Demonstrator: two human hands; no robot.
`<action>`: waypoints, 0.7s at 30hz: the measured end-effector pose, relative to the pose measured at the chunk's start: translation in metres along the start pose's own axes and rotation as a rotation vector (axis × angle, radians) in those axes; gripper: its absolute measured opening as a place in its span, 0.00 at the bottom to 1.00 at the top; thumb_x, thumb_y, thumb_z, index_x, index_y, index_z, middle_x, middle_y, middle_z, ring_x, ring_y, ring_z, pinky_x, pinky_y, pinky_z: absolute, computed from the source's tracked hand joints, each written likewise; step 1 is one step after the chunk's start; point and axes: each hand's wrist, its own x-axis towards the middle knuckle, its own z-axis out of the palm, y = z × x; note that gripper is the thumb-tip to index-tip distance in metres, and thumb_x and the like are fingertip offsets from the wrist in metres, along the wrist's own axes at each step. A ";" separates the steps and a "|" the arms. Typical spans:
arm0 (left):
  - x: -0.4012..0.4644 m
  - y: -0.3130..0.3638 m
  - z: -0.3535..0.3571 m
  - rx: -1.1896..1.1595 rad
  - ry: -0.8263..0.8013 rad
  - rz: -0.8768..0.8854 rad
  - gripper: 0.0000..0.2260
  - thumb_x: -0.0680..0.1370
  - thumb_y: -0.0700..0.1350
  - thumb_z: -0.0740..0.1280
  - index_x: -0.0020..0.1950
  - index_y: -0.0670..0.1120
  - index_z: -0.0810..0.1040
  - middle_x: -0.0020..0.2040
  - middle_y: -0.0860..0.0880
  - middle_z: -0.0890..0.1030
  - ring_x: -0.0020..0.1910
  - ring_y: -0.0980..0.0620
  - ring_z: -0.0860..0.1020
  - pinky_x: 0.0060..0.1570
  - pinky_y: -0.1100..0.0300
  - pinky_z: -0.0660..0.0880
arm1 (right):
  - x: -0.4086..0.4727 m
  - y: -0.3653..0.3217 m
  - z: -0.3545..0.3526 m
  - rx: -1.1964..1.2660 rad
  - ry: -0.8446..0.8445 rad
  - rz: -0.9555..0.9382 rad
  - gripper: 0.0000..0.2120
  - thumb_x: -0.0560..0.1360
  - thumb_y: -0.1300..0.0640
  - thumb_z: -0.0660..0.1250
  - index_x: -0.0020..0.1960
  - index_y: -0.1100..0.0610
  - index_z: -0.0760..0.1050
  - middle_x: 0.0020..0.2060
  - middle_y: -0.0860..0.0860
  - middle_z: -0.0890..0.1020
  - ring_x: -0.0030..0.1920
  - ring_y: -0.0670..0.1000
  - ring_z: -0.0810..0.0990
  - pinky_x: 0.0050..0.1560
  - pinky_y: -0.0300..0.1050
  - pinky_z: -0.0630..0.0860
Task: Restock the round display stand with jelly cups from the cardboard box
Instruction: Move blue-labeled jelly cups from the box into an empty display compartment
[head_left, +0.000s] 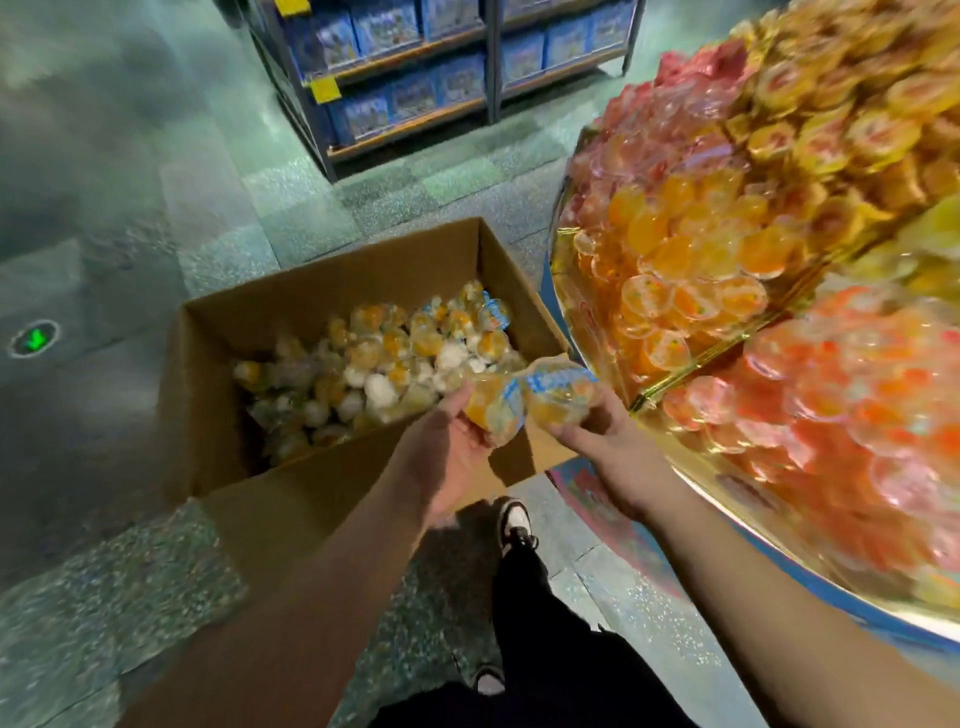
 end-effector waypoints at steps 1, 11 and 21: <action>-0.016 -0.002 0.016 -0.008 0.012 -0.030 0.20 0.78 0.51 0.65 0.66 0.41 0.74 0.51 0.46 0.84 0.49 0.50 0.81 0.50 0.57 0.76 | -0.020 -0.007 -0.006 -0.003 0.035 -0.013 0.24 0.69 0.57 0.76 0.61 0.44 0.72 0.53 0.42 0.84 0.57 0.40 0.80 0.59 0.39 0.74; -0.092 -0.060 0.169 0.000 -0.138 -0.070 0.08 0.80 0.51 0.65 0.52 0.50 0.80 0.41 0.51 0.85 0.38 0.55 0.80 0.38 0.63 0.69 | -0.173 -0.027 -0.107 -0.083 0.383 -0.124 0.27 0.73 0.62 0.74 0.67 0.47 0.67 0.56 0.42 0.81 0.53 0.35 0.80 0.53 0.27 0.73; -0.120 -0.211 0.335 0.089 -0.230 -0.115 0.14 0.79 0.51 0.66 0.62 0.48 0.78 0.46 0.49 0.85 0.39 0.54 0.81 0.34 0.62 0.74 | -0.314 0.028 -0.263 -0.052 0.693 -0.108 0.21 0.72 0.61 0.75 0.60 0.49 0.71 0.52 0.47 0.84 0.52 0.42 0.82 0.55 0.38 0.74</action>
